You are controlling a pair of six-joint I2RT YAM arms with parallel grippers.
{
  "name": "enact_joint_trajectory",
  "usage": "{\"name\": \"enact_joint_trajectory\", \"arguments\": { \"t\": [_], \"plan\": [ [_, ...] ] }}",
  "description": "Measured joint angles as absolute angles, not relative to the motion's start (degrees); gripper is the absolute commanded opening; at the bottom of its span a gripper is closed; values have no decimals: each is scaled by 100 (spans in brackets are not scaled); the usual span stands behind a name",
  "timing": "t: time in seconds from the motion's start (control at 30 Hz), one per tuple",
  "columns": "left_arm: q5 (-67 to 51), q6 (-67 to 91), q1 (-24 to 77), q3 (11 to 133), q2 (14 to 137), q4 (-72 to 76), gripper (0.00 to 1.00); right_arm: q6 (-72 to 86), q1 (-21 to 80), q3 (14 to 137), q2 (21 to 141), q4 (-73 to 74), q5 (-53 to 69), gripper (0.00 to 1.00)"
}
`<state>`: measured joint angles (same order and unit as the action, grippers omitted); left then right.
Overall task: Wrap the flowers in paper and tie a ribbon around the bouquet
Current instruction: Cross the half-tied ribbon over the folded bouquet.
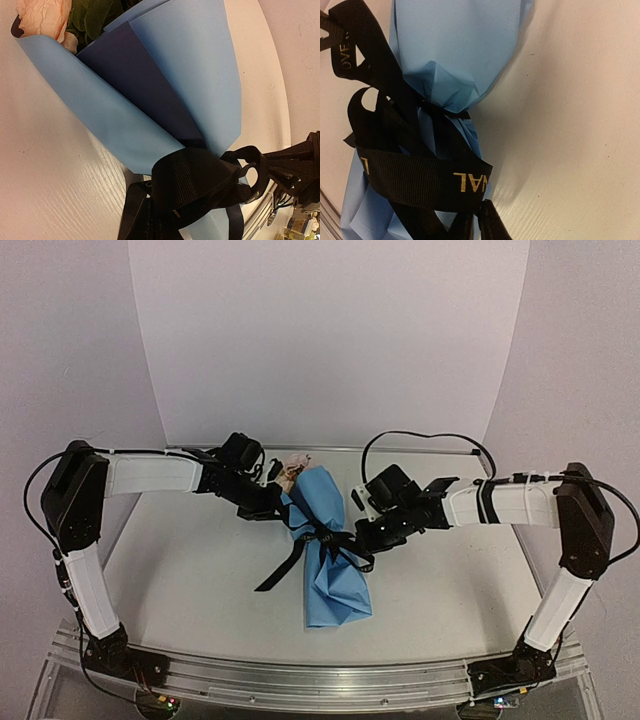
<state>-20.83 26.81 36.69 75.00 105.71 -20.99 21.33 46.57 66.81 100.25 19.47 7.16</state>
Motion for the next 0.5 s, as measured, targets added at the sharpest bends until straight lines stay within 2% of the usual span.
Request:
{"name": "enact_joint_trajectory", "arguments": {
  "t": [0.27, 0.5],
  "plan": [
    [-2082, 2681, 3668, 7500, 10571, -2102, 0, 2211, 4657, 6662, 10015, 2025, 498, 0],
    [-2078, 2688, 3616, 7500, 10571, -2099, 0, 2346, 4657, 6514, 9476, 2360, 30, 0]
  ]
}}
